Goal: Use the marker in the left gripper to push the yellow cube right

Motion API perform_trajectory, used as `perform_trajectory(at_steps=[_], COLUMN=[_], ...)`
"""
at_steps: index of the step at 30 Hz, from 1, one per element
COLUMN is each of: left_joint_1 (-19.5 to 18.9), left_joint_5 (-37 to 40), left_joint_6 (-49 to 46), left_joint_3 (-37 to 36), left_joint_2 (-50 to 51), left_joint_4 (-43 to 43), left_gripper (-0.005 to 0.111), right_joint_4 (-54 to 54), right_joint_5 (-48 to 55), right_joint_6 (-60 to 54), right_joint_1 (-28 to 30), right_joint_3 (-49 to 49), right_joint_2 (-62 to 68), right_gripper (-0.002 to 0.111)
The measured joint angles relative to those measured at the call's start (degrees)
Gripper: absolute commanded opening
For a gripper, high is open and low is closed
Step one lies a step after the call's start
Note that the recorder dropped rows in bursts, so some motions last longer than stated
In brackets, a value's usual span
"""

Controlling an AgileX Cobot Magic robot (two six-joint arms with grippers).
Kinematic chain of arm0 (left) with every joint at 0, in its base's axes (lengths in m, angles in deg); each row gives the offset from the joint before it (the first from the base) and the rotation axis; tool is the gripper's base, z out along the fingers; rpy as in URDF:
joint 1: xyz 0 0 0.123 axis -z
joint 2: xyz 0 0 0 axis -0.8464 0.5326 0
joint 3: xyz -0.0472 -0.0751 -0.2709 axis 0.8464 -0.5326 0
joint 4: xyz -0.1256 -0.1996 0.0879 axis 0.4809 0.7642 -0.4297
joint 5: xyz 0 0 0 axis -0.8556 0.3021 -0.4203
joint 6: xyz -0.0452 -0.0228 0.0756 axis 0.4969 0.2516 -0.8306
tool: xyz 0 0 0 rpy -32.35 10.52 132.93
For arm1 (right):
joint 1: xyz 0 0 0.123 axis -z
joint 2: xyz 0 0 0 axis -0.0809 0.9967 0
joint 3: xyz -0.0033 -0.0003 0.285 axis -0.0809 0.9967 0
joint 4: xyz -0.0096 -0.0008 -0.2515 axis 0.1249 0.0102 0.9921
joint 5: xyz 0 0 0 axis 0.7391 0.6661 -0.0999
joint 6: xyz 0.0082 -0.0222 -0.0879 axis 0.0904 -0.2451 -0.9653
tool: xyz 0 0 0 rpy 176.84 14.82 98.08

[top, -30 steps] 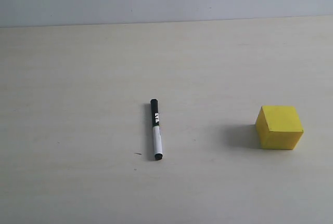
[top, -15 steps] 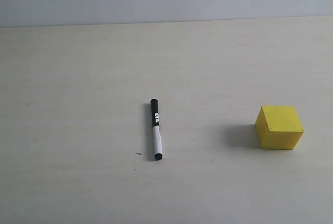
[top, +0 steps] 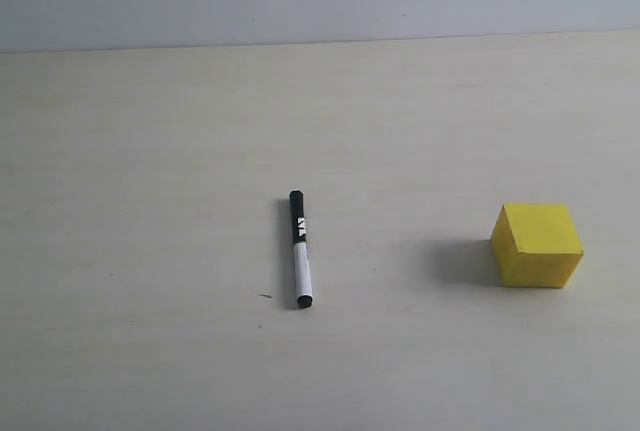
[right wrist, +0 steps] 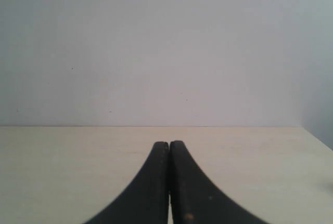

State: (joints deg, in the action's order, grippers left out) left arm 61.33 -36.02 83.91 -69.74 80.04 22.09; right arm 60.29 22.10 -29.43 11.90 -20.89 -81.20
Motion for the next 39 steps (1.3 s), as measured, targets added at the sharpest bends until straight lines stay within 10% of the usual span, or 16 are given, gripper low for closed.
perform_trajectory(at_steps=[39], left_joint_1=[0.0], left_joint_5=[0.0], left_joint_6=[0.0], left_joint_3=[0.0], left_joint_2=[0.0], left_joint_4=[0.0], left_gripper=[0.000], right_joint_4=[-4.3], right_joint_5=[0.0], right_joint_6=[0.4], right_joint_1=[0.0], right_joint_3=[0.0], right_joint_2=[0.0], right_gripper=[0.000])
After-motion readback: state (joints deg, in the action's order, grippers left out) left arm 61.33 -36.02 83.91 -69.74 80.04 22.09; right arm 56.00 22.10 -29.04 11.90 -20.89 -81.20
